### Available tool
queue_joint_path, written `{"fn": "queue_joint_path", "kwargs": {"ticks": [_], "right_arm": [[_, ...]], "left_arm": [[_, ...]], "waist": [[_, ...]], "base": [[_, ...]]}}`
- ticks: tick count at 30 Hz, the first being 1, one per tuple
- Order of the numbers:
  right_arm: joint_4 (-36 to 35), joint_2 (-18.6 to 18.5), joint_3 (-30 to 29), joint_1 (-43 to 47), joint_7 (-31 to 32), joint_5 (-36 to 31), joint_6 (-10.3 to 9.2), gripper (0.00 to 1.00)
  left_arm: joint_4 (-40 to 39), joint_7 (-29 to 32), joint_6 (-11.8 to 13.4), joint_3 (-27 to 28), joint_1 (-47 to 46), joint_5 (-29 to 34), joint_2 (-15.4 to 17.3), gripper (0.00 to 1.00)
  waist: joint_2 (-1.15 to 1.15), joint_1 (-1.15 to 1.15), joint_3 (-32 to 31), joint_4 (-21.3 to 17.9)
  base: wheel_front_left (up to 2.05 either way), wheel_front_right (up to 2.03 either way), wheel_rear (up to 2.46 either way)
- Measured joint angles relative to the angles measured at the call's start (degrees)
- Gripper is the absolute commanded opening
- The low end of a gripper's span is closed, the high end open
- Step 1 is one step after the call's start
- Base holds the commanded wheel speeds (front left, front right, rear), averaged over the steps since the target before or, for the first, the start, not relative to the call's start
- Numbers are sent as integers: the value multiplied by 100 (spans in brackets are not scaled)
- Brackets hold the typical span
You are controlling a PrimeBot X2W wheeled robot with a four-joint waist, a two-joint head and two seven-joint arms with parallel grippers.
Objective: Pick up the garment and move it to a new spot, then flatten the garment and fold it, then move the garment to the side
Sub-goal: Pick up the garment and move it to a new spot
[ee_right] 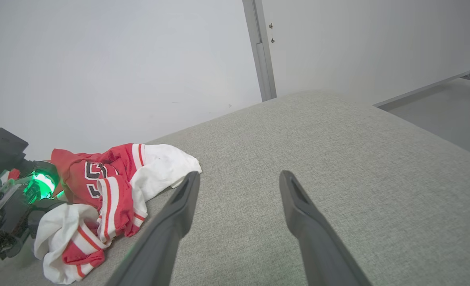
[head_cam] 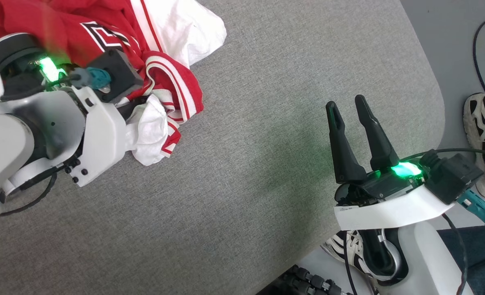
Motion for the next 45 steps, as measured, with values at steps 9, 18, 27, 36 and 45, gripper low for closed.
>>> {"fn": "queue_joint_path", "kwargs": {"ticks": [9,18,27,36,45], "right_arm": [[152,4,71,-130,0,-91,0,100],[643,4,-297,-367,0,-792,0,100],[1296,9,-922,-442,0,-1677,0,100],[1700,8,-1544,-202,0,-2343,1,100],[1806,8,-1829,304,0,-2505,1,100]], "left_arm": [[292,-622,-1,-101,0,-66,105,100],[744,-2601,0,-118,-56,-1259,-226,100],[1969,-4168,0,137,1298,-2323,-688,100],[3014,-4189,0,3008,3613,-1401,-1785,100],[2815,-4189,0,5387,5515,264,-2663,100]], "waist": [[0,0,-177,6],[0,0,-581,616],[0,0,-1214,1610],[0,0,-1860,2646],[0,0,-2642,3341]], "base": [[0,0,0],[0,0,0],[0,0,0],[0,0,0],[0,0,0]]}}
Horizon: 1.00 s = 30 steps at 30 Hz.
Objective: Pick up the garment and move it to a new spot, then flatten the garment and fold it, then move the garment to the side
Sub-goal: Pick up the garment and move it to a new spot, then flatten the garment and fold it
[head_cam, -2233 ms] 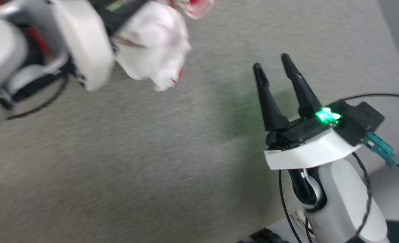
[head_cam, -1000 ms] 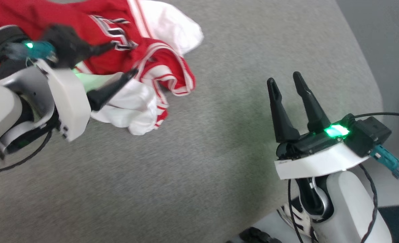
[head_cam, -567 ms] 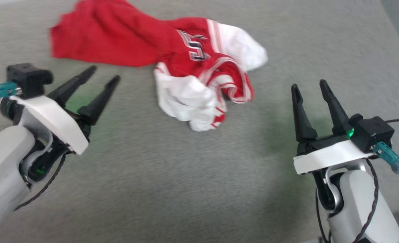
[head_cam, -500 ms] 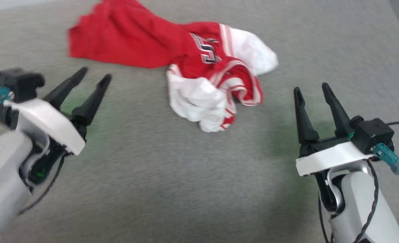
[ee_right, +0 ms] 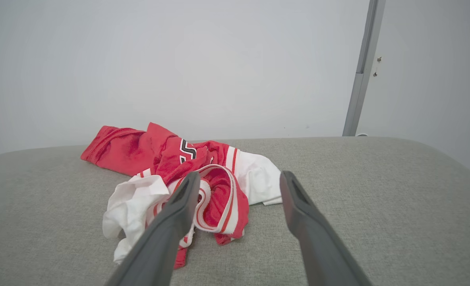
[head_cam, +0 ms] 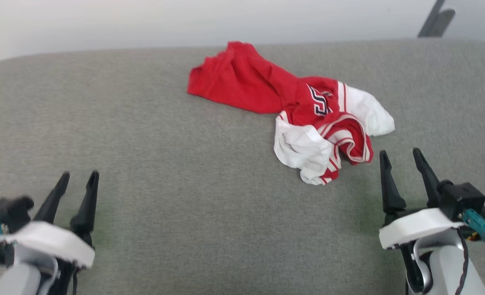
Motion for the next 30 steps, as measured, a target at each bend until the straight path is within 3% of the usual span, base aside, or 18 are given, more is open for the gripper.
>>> {"fn": "queue_joint_path", "kwargs": {"ticks": [6,13,19,30], "right_arm": [[-194,-2,-135,358,0,35,0,100],[-515,-2,-204,666,0,110,0,100],[-647,-2,-218,729,0,152,0,100],[-621,-2,-190,703,0,165,0,100]], "left_arm": [[-591,1,0,970,978,967,-375,100],[-1386,1,0,1831,1680,1551,-659,100],[-1791,0,0,2045,1992,1728,-842,100],[-1880,1,0,2008,2064,1761,-832,100]], "waist": [[0,0,-395,218],[0,0,-472,195],[0,0,-368,127],[0,0,-318,78]], "base": [[0,0,0],[0,0,0],[0,0,0],[0,0,0]]}}
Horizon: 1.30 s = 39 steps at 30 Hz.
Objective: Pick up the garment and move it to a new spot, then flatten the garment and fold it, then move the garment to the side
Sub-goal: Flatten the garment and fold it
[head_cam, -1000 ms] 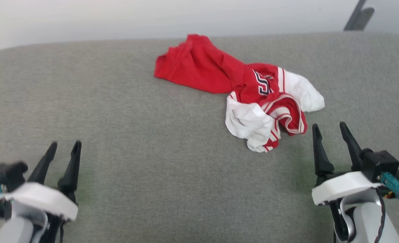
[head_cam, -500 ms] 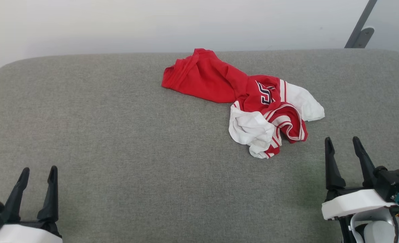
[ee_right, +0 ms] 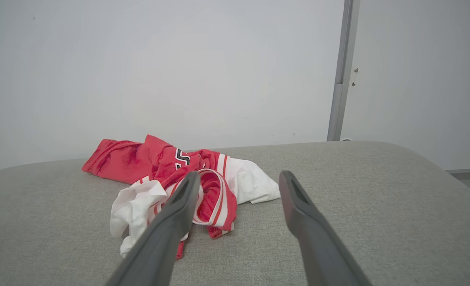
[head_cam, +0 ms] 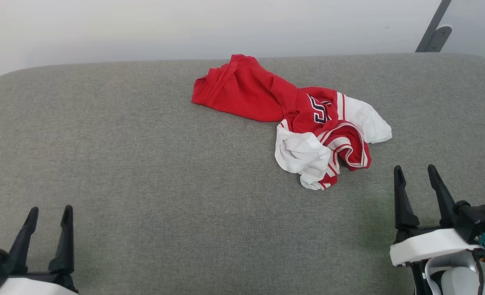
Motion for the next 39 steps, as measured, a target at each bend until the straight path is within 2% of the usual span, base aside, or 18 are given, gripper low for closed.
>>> {"fn": "queue_joint_path", "kwargs": {"ticks": [5,12,17,19,20,21,24,26,29,39], "right_arm": [[-20,1,40,-134,0,70,0,100],[-143,3,237,-388,0,320,0,100],[-267,-4,469,-639,0,615,-1,100],[-337,1,530,-697,0,745,0,100],[-378,0,554,-705,0,823,0,100],[-378,0,554,-705,0,823,0,100],[-430,-5,597,-707,0,1003,-1,100],[-458,-4,615,-705,0,1093,-1,100],[-534,-2,675,-705,0,1227,-1,100],[-657,-3,789,-721,0,1472,-1,100]], "left_arm": [[-210,0,0,-524,-283,-237,332,100],[-428,147,0,-2263,-1836,-935,1758,100],[-821,911,-1,-3852,-3382,-1684,2666,100],[-957,1386,0,-4482,-3985,-2178,2864,100],[-981,1648,-2,-4745,-4276,-2347,2916,100],[-981,1648,-2,-4745,-4276,-2347,2916,100],[-946,2521,-1,-5448,-5082,-3008,3004,100],[-811,3107,0,-5867,-5558,-3292,2997,100],[-480,3672,0,-6221,-6065,-3763,2909,100],[209,4252,0,-6661,-6771,-4826,2707,100]], "waist": [[0,0,127,-50],[0,0,553,-252],[0,0,921,-571],[0,0,1089,-722],[0,0,1177,-801],[0,0,1177,-801],[0,0,1434,-1037],[0,0,1597,-1183],[0,0,1801,-1407],[0,0,2212,-1967]], "base": [[0,0,0],[0,0,0],[0,0,0],[0,0,0],[0,0,0],[0,0,0],[0,0,0],[0,0,0],[0,0,0],[0,0,0]]}}
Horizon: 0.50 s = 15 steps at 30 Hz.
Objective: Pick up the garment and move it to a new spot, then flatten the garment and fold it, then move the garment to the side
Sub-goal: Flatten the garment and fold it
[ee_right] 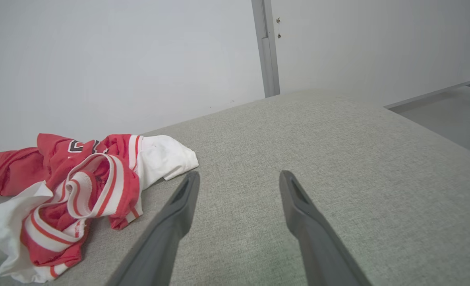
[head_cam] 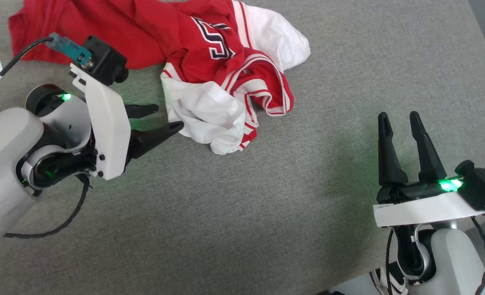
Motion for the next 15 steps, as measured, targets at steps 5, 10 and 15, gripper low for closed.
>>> {"fn": "queue_joint_path", "kwargs": {"ticks": [5,10,15], "right_arm": [[-5,0,32,-1,0,7,1,100],[-30,0,-37,-31,0,-16,0,100],[37,-1,-157,-45,0,-163,1,100]], "left_arm": [[187,2,0,-103,-187,-116,-13,22],[201,-103,0,-208,-229,-319,-140,0],[91,-403,0,-204,-283,-559,24,0]], "waist": [[0,0,23,-66],[0,0,37,14],[0,0,-53,257]], "base": [[0,0,0],[0,0,0],[0,0,0]]}}
